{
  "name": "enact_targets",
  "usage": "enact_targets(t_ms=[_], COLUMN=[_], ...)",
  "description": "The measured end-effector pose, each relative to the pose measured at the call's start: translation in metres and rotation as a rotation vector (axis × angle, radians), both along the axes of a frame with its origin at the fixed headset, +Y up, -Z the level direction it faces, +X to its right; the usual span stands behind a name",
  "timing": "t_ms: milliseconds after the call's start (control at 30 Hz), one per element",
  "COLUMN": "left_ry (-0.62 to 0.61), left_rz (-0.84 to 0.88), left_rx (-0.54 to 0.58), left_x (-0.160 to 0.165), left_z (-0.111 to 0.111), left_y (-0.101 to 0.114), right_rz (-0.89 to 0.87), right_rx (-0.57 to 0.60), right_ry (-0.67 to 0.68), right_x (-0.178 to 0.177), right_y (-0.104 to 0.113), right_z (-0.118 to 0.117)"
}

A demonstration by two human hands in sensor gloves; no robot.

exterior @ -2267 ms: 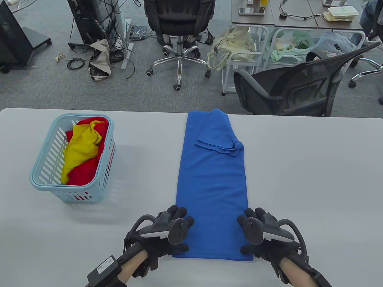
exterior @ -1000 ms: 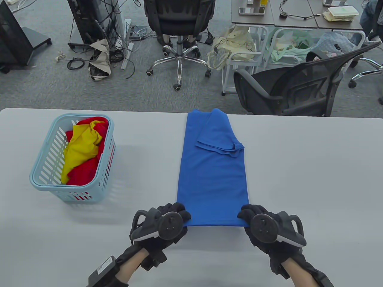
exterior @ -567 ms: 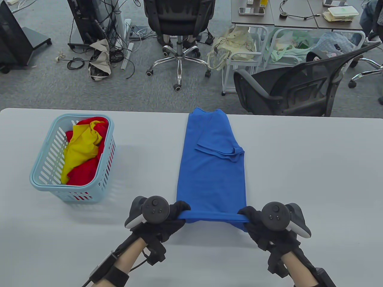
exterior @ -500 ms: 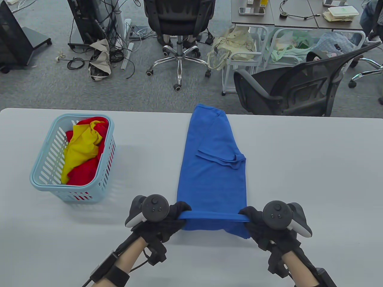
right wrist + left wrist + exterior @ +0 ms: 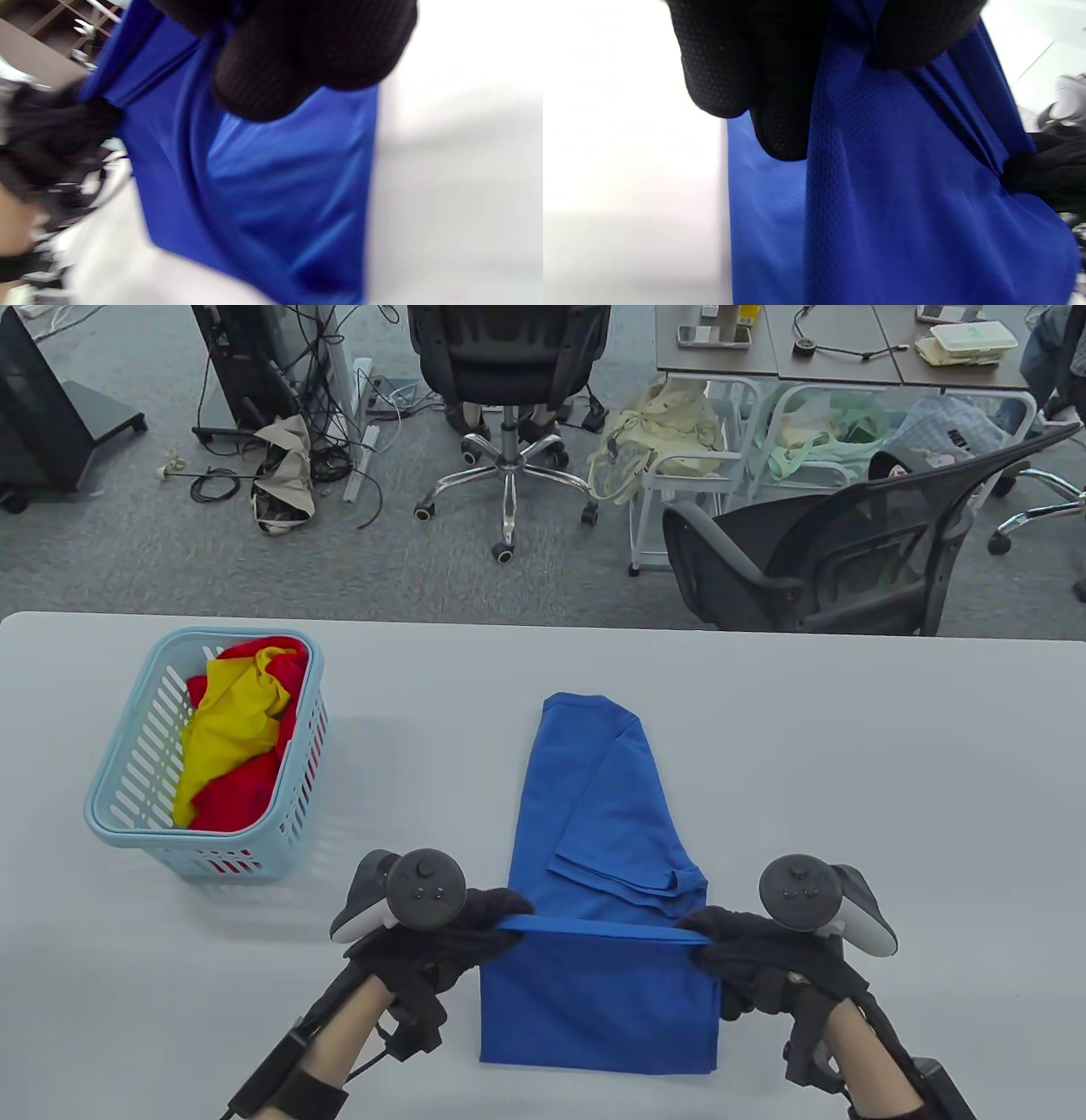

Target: Roll t-shirt into tight roll

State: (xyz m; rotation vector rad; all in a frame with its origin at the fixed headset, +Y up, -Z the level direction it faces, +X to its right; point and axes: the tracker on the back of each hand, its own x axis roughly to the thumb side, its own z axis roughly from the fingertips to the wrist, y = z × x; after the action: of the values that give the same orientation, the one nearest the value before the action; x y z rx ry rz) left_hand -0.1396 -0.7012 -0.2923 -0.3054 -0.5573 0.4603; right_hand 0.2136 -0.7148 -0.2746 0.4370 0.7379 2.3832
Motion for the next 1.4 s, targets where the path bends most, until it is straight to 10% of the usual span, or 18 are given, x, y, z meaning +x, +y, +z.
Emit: enact_targets(t_ms=[300, 567, 833, 1067, 1200, 1400], left_ry=[0.225, 0.138, 0.572, 0.18, -0.134, -0.039], left_rz=[-0.282, -0.505, -0.457, -0.524, -0.549, -0.727], left_rx=[0.101, -0.054, 0.155, 0.171, 0.038, 0.114], left_x=[0.023, 0.039, 0.047, 0.061, 0.066, 0.063], left_z=[-0.058, -0.103, -0.162, -0.094, -0.012, 0.023], left_y=[0.01, 0.003, 0.045, 0.007, -0.034, -0.059], right_rz=[0.255, 0.376, 0.311, 0.503, 0.414, 0.567], right_rx=[0.162, -0.036, 0.09, 0.16, 0.125, 0.1], right_ry=[-0.201, -0.126, -0.469, -0.238, 0.129, 0.191], right_x=[-0.008, -0.019, -0.026, -0.036, -0.048, -0.05], right_y=[0.03, 0.011, 0.046, 0.016, -0.01, -0.037], right_z=[-0.059, -0.113, -0.157, -0.086, -0.009, 0.02])
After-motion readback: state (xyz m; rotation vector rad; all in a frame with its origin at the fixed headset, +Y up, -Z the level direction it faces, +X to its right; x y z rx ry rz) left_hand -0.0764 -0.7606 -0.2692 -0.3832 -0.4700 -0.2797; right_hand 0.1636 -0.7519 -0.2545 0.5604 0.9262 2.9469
